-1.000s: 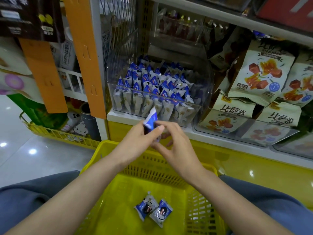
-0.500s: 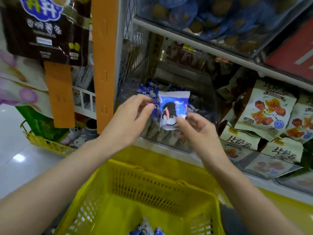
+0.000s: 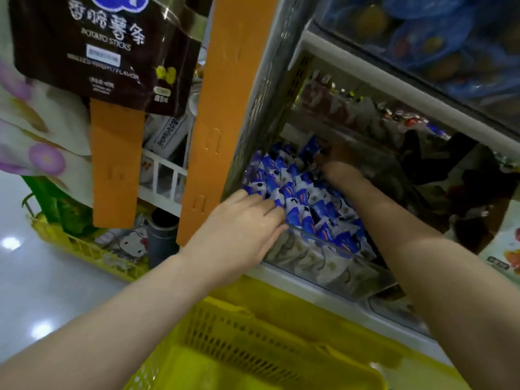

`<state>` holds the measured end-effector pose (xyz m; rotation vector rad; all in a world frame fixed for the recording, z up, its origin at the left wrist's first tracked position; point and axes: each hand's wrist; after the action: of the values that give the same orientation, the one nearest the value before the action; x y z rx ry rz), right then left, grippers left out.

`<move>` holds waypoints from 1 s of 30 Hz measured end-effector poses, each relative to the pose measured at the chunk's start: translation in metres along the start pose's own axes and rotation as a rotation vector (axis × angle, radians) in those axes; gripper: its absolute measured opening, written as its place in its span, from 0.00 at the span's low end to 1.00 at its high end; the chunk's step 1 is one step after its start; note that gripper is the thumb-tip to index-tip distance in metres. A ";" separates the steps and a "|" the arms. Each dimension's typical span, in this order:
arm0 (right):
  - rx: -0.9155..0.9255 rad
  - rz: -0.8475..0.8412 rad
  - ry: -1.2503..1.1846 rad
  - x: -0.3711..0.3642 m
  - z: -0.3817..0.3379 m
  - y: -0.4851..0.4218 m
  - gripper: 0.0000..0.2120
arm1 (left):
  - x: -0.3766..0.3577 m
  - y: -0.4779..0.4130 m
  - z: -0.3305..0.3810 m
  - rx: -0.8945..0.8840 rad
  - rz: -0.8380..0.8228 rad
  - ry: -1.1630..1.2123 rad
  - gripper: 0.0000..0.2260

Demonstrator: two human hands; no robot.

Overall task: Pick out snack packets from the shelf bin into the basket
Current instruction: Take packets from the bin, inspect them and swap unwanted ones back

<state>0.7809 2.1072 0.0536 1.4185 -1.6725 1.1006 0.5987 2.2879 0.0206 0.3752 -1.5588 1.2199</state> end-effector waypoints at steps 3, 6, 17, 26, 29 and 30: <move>-0.009 -0.035 0.015 -0.004 -0.004 -0.010 0.16 | -0.005 0.000 -0.001 -0.011 0.072 -0.028 0.15; 0.053 -0.019 0.023 -0.005 -0.009 -0.014 0.15 | -0.008 0.000 0.000 -0.006 0.106 -0.031 0.14; 0.150 -0.107 0.159 -0.006 -0.001 -0.018 0.13 | -0.011 0.000 0.003 0.019 0.152 -0.022 0.14; 0.113 -0.172 -0.019 -0.019 0.005 -0.018 0.15 | -0.012 0.001 0.002 0.013 0.142 -0.022 0.13; 0.126 0.001 0.007 -0.011 0.017 -0.023 0.13 | -0.012 0.001 0.001 0.013 0.123 -0.011 0.13; 0.121 0.029 0.022 -0.009 0.022 -0.024 0.13 | -0.012 0.001 0.001 0.014 0.117 -0.005 0.13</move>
<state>0.8071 2.0899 0.0404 1.4554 -1.6394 1.2485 0.6020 2.2835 0.0103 0.2994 -1.5959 1.3211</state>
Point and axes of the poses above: each hand's wrist, its own y-axis away from the middle knuckle, its own x-axis out of the back of the hand, z = x × y, and after that the axes turned 2 degrees about -z, right-handed
